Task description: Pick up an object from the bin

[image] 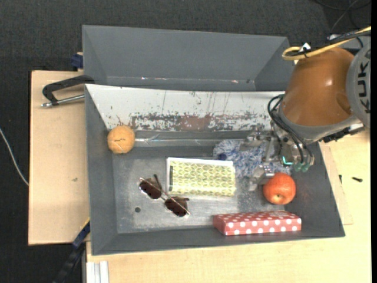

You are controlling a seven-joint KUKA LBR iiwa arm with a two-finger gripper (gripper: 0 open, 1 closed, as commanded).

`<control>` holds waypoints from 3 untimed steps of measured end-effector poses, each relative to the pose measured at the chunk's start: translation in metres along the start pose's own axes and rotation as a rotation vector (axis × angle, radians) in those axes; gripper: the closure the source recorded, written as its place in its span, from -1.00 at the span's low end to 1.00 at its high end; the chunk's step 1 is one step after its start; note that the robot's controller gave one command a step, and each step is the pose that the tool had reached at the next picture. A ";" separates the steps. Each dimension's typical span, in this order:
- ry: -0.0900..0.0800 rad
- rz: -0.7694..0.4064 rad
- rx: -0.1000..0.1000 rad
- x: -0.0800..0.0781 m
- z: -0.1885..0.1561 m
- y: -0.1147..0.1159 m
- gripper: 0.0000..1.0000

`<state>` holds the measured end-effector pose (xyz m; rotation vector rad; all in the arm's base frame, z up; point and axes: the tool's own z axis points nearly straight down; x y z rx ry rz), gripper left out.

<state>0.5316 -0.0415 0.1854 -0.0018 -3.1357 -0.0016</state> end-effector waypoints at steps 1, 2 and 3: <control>-0.019 0.019 0.000 -0.022 0.024 -0.011 -1.00; -0.015 0.070 0.000 -0.065 0.114 -0.043 -1.00; -0.012 0.070 0.000 -0.066 0.113 -0.042 -1.00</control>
Offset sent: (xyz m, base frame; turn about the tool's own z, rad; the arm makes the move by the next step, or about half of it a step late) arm 0.0617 -0.0428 -0.1154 0.0694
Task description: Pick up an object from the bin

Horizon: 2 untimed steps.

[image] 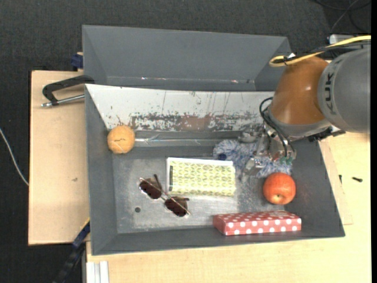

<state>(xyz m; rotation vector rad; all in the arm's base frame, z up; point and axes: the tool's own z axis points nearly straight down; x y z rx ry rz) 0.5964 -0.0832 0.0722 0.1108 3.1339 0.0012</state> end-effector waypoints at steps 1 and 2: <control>0.000 0.000 0.000 -0.002 0.000 0.000 -1.00; 0.001 0.000 0.000 -0.001 -0.001 0.000 -1.00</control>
Offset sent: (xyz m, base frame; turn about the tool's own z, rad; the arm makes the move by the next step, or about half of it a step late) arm 0.0000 0.0000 0.0000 0.0000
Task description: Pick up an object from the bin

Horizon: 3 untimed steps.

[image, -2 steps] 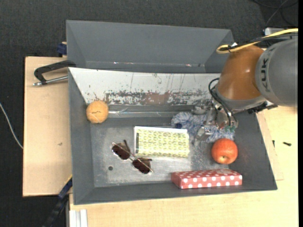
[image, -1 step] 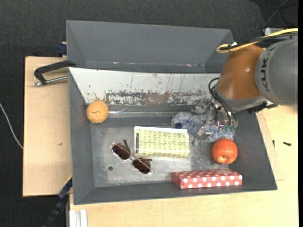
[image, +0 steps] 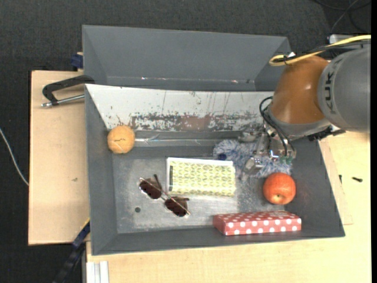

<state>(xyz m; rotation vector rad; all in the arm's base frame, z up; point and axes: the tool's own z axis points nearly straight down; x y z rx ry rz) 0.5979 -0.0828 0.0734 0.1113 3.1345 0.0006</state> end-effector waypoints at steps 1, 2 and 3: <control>-0.002 0.000 0.000 -0.003 -0.002 0.000 1.00; -0.002 0.000 0.000 -0.003 -0.002 0.000 1.00; -0.002 0.000 0.000 -0.003 -0.002 0.000 1.00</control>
Offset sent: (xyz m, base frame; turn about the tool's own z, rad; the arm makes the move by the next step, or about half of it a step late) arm 0.0000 0.0000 0.0000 0.0000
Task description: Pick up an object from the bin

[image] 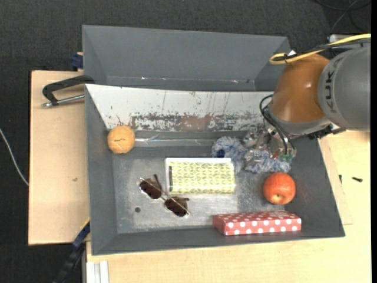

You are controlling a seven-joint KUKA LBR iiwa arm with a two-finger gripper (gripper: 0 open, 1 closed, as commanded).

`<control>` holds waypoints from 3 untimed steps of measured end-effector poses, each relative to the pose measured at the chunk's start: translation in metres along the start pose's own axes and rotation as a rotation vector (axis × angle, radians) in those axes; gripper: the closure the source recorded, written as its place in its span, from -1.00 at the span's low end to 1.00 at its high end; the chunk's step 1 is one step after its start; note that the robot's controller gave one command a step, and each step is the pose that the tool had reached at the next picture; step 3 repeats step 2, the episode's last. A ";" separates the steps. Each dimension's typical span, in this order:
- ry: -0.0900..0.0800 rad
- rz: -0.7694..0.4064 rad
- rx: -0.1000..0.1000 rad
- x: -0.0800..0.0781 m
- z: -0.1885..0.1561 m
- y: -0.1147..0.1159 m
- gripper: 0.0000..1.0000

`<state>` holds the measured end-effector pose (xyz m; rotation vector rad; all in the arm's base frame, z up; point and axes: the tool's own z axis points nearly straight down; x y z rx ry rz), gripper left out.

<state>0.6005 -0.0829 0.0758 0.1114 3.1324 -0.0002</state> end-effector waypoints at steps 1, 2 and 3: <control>0.003 0.000 0.000 0.001 -0.004 0.000 1.00; 0.010 0.000 -0.001 0.002 -0.014 0.000 1.00; 0.010 0.000 -0.001 0.002 -0.014 0.000 1.00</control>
Offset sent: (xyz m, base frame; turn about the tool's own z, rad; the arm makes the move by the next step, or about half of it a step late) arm -0.0001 -0.0002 0.0960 0.0000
